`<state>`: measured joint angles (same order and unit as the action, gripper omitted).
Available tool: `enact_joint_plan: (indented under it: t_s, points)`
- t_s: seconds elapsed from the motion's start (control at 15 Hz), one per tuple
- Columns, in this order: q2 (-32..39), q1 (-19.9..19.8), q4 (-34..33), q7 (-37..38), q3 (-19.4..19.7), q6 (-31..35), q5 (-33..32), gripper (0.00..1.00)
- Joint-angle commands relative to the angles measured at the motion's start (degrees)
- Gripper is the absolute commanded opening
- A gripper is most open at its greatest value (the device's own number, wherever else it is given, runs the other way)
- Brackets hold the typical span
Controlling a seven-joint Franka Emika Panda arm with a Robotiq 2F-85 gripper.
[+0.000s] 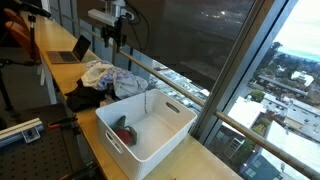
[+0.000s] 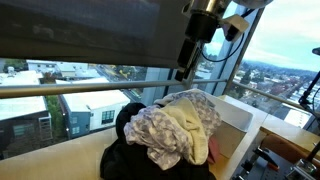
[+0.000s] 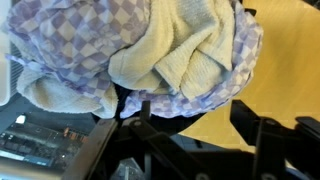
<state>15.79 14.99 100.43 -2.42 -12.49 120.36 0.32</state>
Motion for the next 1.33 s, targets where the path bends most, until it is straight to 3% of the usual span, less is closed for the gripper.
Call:
enact_joint_plan:
  t_s: [0.0, 0.6, 1.27]
  points:
    - [-1.93, -2.90, -0.39, -1.01, 2.32, -0.42, -1.17, 1.00]
    - [-0.82, -12.60, 10.04, -2.41, 10.60, 5.49, -4.34, 1.00]
    - [5.60, -17.58, 21.56, -2.48, 14.47, 17.12, -4.16, 1.00]
